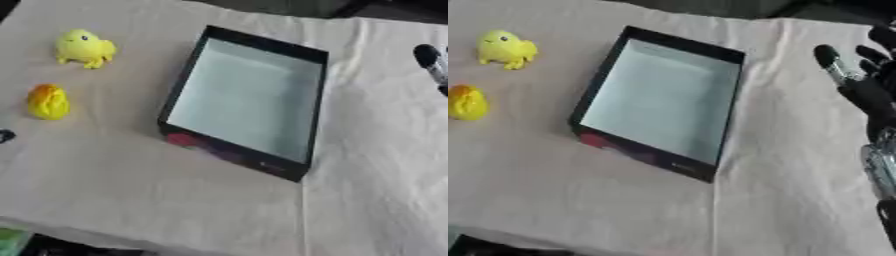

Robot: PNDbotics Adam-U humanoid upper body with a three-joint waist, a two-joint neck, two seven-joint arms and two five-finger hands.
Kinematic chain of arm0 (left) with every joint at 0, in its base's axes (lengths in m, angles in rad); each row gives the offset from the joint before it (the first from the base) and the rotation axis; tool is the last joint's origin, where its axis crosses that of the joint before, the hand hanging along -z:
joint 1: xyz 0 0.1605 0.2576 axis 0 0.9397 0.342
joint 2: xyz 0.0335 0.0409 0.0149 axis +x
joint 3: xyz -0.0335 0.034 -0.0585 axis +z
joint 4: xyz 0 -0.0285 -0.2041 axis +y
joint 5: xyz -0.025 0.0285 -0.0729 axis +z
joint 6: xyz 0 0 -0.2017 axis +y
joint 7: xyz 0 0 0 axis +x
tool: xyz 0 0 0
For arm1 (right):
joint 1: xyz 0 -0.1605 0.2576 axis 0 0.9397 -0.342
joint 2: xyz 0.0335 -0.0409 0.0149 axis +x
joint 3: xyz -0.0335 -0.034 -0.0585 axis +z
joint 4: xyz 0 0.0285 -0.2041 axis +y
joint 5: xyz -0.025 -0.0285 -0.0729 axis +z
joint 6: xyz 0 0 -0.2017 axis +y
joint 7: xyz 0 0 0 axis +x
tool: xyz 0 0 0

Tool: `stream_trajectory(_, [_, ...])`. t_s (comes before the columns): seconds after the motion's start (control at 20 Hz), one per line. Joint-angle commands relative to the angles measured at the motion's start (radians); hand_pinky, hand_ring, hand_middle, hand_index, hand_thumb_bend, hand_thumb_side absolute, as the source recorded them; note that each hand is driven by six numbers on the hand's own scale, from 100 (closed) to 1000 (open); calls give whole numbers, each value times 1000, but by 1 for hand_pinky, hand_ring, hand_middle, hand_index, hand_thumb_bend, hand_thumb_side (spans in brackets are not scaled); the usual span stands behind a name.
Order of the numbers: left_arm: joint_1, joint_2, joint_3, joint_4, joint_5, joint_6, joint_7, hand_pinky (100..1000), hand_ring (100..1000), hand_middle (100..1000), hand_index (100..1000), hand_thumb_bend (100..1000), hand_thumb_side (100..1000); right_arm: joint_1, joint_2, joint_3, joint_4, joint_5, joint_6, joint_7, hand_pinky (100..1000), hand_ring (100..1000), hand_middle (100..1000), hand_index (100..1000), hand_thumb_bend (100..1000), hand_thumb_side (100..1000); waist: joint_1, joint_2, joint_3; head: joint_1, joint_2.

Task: Pick up objects on the table and place them in the box.

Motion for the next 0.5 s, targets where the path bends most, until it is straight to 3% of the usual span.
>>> stream_trajectory(0.05, [-23, 18, -3, 9, -15, -1, -21, 701, 606, 693, 829, 433, 100, -13, -12, -5, -8, -4, -3, 3, 924, 840, 850, 839, 745, 272, 4, -9, -2, 4, 2])
stream_trajectory(0.5, [-85, -12, -32, 64, -54, -10, -56, 703, 611, 698, 812, 405, 100, -14, -4, -1, -1, -8, -5, 9, 924, 839, 847, 839, 744, 268, 4, -5, -10, 9, 2])
